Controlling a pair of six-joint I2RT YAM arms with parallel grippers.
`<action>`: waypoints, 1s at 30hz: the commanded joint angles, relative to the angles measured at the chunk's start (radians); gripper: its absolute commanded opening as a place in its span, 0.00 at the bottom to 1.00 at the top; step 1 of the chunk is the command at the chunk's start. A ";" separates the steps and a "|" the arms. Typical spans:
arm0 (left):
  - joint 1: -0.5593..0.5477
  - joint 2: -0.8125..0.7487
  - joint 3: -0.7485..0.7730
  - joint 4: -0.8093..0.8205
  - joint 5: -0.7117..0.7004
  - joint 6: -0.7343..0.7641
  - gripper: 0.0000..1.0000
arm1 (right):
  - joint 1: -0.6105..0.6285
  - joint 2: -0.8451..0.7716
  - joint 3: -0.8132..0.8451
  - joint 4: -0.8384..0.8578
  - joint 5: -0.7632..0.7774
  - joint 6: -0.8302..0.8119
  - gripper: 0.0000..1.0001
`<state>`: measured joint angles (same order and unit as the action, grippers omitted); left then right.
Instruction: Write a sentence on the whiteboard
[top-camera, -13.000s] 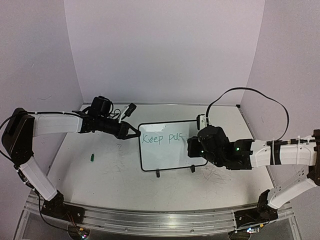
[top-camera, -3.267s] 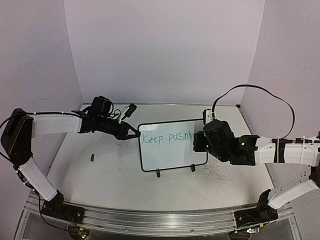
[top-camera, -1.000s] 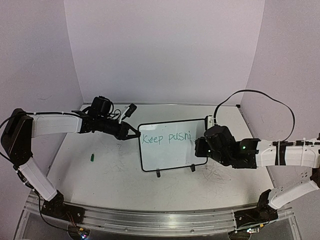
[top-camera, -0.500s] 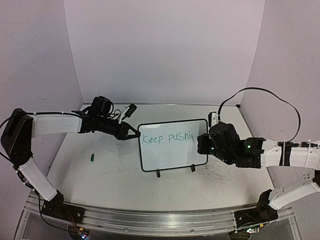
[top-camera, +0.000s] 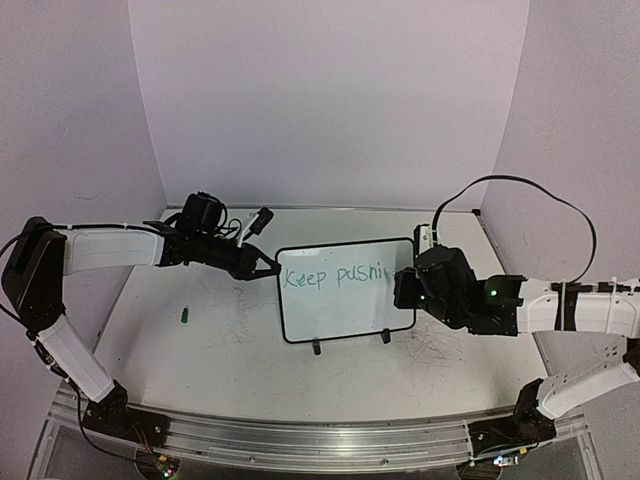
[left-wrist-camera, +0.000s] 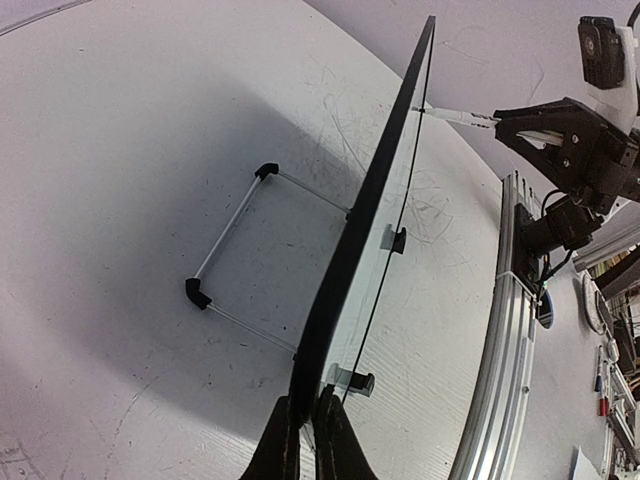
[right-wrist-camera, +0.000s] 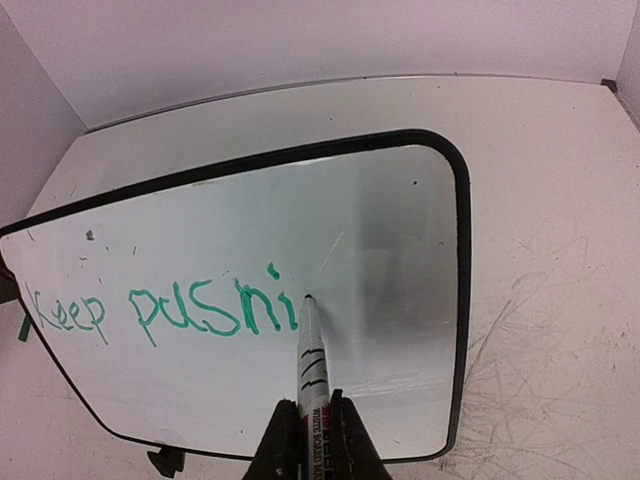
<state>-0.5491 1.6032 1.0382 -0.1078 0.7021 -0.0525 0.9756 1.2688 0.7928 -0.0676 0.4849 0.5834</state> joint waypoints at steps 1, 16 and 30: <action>0.003 -0.038 0.012 0.000 -0.050 0.024 0.00 | -0.007 0.014 0.046 0.028 0.032 -0.018 0.00; 0.003 -0.034 0.013 0.000 -0.051 0.023 0.00 | -0.005 0.000 0.008 -0.024 0.000 0.040 0.00; 0.003 -0.029 0.013 -0.001 -0.050 0.023 0.00 | 0.005 -0.001 0.009 -0.036 -0.011 0.053 0.00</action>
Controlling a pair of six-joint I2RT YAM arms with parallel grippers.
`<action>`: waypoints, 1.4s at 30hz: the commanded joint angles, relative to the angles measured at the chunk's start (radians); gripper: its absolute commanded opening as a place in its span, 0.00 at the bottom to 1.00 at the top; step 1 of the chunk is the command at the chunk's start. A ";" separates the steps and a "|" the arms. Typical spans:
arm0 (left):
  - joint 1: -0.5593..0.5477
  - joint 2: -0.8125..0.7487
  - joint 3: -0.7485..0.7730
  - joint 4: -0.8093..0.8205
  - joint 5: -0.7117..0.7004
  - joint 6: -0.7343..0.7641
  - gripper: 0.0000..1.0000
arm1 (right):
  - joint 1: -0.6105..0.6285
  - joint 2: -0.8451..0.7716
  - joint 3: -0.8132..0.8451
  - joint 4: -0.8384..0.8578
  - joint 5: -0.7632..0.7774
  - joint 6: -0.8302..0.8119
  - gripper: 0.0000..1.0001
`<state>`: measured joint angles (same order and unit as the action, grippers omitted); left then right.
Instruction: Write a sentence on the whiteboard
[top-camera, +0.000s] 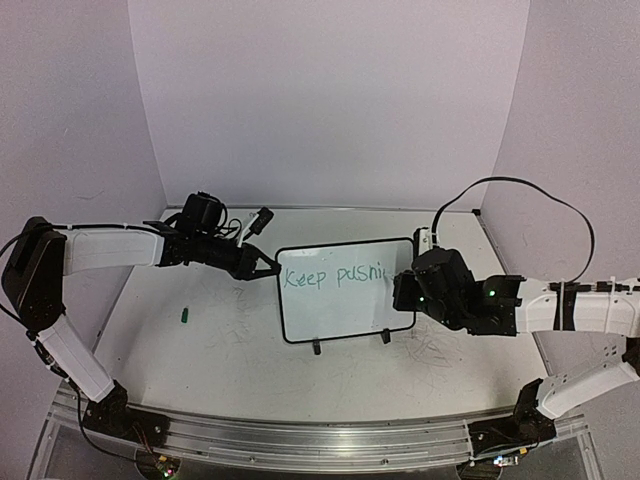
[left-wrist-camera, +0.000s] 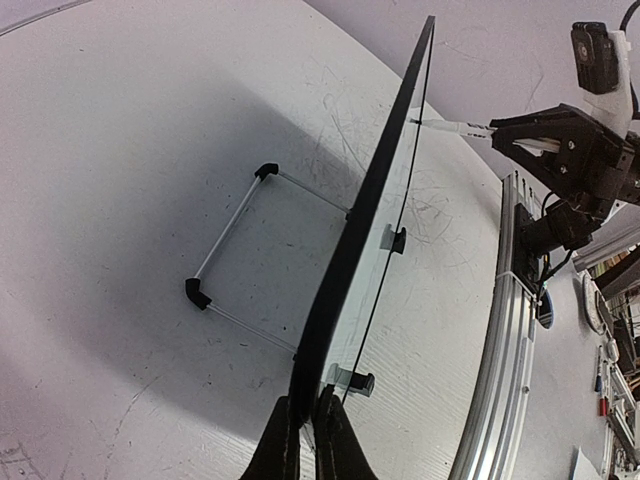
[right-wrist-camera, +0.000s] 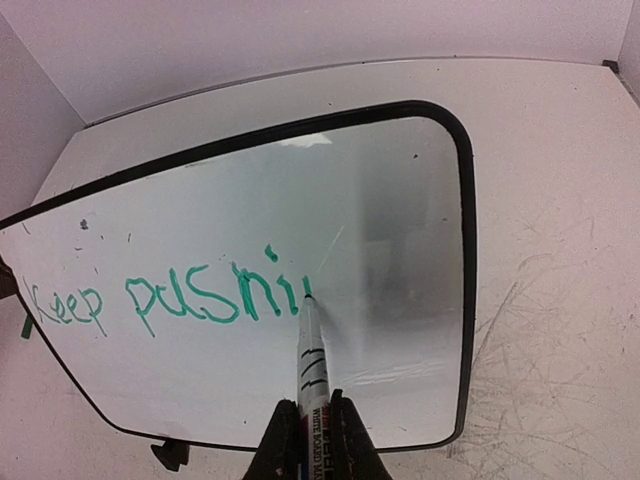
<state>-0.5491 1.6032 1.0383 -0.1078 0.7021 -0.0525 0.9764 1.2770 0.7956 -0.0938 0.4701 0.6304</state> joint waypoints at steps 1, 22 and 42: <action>0.003 -0.031 0.013 -0.001 -0.051 0.023 0.00 | 0.004 -0.006 0.006 -0.010 0.002 0.007 0.00; 0.003 -0.034 0.013 -0.001 -0.050 0.024 0.00 | 0.003 0.027 0.063 0.008 0.051 -0.032 0.00; 0.002 -0.035 0.013 -0.003 -0.050 0.025 0.00 | -0.006 0.012 0.065 -0.017 0.095 -0.008 0.00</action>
<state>-0.5499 1.6032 1.0386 -0.1074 0.7017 -0.0525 0.9760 1.3071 0.8528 -0.0990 0.5307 0.5989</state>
